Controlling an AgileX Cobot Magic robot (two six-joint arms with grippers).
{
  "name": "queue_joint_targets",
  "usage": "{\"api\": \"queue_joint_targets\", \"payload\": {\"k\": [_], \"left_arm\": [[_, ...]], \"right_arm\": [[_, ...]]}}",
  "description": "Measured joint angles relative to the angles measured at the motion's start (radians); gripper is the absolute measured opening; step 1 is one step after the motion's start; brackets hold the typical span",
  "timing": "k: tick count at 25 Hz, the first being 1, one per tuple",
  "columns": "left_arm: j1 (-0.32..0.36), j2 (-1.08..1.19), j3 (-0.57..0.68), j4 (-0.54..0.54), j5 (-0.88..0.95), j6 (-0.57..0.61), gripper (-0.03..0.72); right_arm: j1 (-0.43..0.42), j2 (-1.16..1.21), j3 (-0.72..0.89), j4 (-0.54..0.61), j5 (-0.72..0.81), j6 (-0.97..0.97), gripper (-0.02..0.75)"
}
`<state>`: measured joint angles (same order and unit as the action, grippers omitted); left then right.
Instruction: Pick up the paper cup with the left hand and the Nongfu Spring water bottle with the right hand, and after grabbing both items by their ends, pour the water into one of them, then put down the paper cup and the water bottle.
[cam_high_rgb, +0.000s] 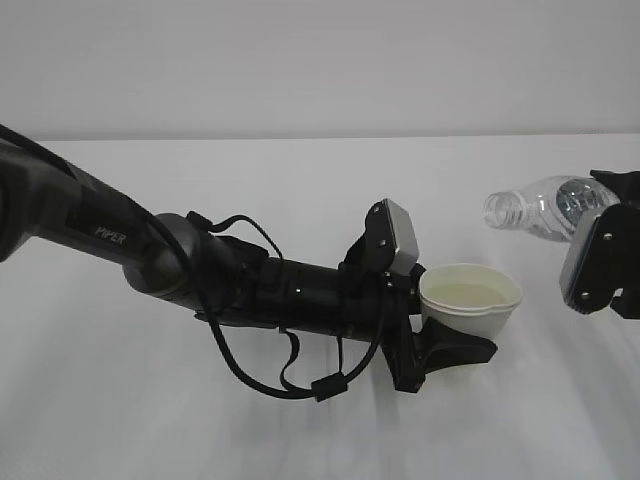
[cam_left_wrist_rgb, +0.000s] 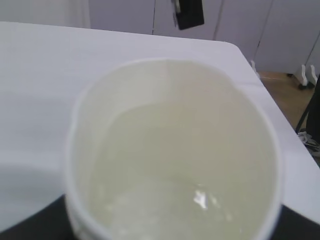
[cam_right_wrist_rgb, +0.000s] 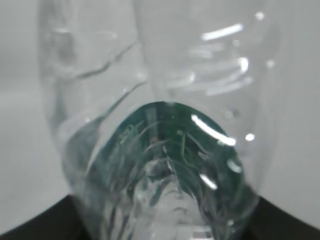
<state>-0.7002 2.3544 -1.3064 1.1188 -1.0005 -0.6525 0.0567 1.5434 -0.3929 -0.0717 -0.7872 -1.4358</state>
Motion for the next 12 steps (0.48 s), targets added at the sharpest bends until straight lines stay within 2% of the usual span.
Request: {"api": "queue_joint_targets", "payload": {"k": [12], "left_arm": [[0.0, -0.006, 0.0, -0.042, 0.015, 0.0, 0.426]], "right_arm": [[0.0, 0.0, 0.0, 0.025, -0.102, 0.391, 0.375]]}}
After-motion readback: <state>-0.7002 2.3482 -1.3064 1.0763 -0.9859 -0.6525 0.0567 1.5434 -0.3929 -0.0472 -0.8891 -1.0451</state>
